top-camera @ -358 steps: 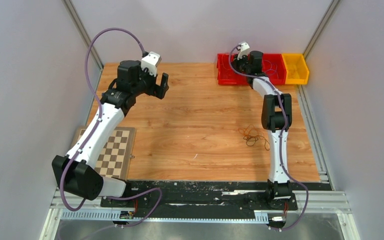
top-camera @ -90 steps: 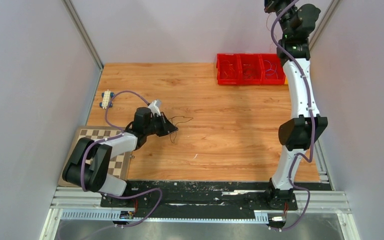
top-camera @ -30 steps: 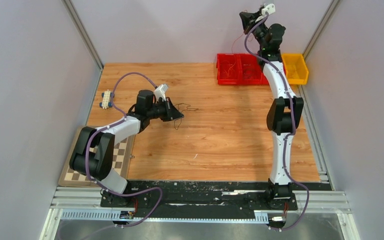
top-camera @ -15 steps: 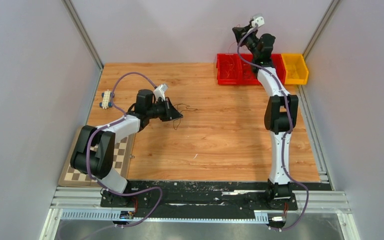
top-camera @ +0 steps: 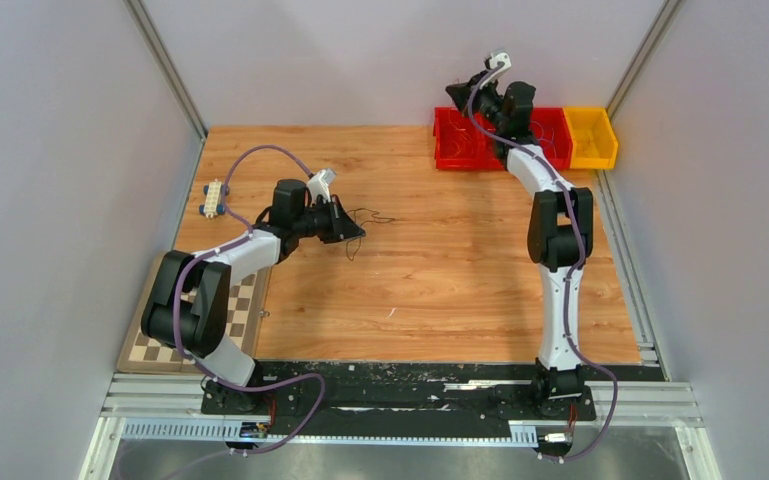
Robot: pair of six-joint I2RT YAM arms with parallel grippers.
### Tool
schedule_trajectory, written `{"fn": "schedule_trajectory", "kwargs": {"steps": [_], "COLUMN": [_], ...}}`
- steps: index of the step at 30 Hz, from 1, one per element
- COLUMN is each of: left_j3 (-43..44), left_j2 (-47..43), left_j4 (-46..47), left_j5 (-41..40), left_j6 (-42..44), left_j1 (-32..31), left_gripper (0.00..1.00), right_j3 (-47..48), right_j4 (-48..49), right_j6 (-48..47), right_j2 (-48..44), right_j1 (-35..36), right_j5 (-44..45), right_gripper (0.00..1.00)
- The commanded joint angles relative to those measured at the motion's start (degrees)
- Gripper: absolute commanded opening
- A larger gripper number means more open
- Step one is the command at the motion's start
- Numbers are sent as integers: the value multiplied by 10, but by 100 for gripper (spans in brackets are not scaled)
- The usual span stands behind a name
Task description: Untangle the cables
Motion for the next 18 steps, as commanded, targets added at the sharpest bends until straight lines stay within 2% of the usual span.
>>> {"fn": "schedule_trajectory", "kwargs": {"steps": [1, 5, 10, 18], "left_j3": [12, 10, 12, 23], "left_j2": [-3, -6, -6, 5], "left_j4": [9, 8, 0, -5], "left_j5": [-3, -4, -6, -4], "left_j6": [9, 9, 10, 7], "left_j1": [2, 3, 7, 11], "left_gripper": [0, 0, 0, 0], "right_j3": [-20, -10, 22, 2], "right_j4": [21, -17, -111, -131], "right_j6": [18, 2, 0, -3], "right_j2": [-59, -48, -11, 24], "right_j1": [11, 10, 6, 8], "right_j5": [-19, 17, 65, 90], "right_gripper": [0, 0, 0, 0]}}
